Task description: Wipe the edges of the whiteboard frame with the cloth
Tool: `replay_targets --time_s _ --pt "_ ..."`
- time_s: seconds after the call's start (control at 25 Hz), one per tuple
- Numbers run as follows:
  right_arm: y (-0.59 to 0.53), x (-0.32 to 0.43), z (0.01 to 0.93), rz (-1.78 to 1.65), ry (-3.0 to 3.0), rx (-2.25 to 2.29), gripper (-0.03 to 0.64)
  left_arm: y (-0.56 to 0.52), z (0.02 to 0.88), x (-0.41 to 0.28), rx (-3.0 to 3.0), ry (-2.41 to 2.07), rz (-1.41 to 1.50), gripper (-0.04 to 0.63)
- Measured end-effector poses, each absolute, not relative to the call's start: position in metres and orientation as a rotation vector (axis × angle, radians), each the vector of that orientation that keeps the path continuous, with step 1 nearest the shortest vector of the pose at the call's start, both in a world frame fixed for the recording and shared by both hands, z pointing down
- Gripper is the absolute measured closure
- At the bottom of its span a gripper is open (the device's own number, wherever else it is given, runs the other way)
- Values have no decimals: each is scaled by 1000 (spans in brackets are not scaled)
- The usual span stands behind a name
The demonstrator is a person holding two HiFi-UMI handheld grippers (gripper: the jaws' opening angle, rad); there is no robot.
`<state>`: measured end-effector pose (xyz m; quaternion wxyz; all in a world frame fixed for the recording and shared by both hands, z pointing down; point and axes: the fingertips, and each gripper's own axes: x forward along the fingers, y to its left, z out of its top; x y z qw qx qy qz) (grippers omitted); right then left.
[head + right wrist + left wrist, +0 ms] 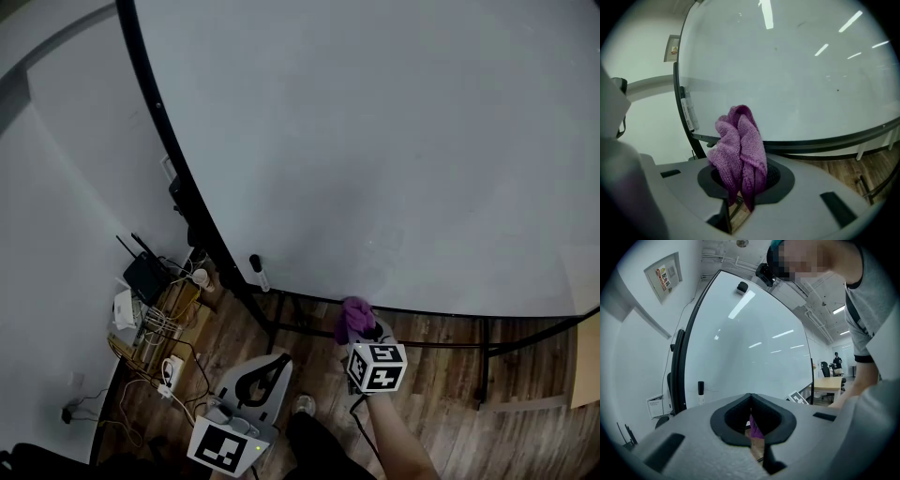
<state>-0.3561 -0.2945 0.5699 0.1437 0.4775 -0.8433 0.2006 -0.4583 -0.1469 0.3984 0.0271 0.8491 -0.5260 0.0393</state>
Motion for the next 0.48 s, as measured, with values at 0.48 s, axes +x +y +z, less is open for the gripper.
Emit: replay_targets --time_s 0.48 --pt "-297 -308 567 559 -2393 1465 531 -142 395 -427 2664 -1581 117 580"
